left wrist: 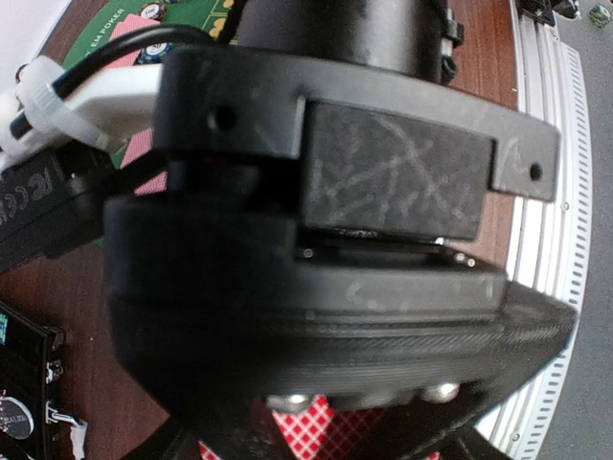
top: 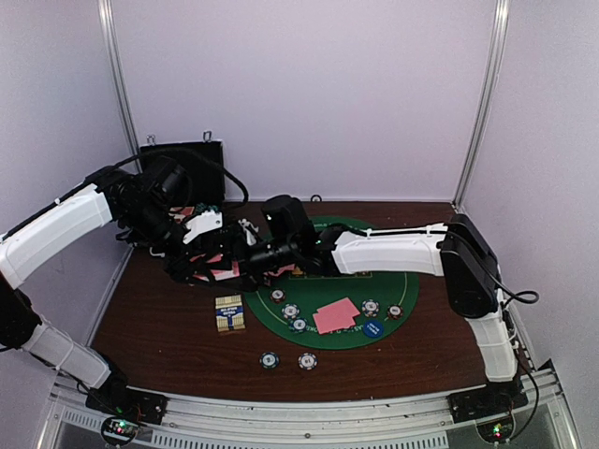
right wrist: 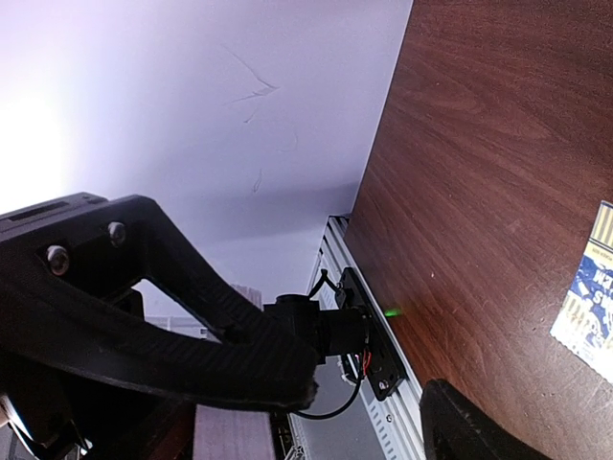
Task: Distribute texas hold em gaming equipment
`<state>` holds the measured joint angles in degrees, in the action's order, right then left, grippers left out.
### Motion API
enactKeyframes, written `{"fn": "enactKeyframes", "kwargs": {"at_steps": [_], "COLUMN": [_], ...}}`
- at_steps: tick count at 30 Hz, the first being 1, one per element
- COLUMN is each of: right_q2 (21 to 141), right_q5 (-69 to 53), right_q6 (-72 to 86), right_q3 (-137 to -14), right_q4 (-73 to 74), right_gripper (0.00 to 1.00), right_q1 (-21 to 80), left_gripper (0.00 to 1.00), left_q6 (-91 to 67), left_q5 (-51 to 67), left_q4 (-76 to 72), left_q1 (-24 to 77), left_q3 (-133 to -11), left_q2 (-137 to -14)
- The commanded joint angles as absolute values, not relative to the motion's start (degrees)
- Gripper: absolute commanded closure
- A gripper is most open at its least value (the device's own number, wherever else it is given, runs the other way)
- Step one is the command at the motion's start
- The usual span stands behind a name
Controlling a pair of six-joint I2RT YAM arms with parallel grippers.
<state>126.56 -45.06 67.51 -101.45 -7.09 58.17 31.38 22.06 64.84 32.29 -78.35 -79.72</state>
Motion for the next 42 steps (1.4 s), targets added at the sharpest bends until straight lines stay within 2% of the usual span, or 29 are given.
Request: {"fn": "enactKeyframes", "kwargs": {"at_steps": [1,19,42], "right_q2": [128.0,122.07,115.91], "right_q5": [-46.38,-46.77,-47.85], "right_q6": [67.15,68.33,67.9], "right_q3": [-103.35,-94.0,-90.12], "right_q4": [-5.68,-8.51,-8.39], "right_gripper": [0.23,0.41,0.54], "right_q1": [58.41,55.37,54.07], "left_gripper": [1.0,1.0,1.0], "left_q6": [31.86,31.99,32.21], "left_q5": [23.3,23.03,22.93], "left_q4": [63.04,63.03,63.03], "left_q1": [32.26,32.26,32.26], "left_q3": [-79.85,-79.04,-78.14], "left_q2": [-78.84,-78.33,-77.78]}}
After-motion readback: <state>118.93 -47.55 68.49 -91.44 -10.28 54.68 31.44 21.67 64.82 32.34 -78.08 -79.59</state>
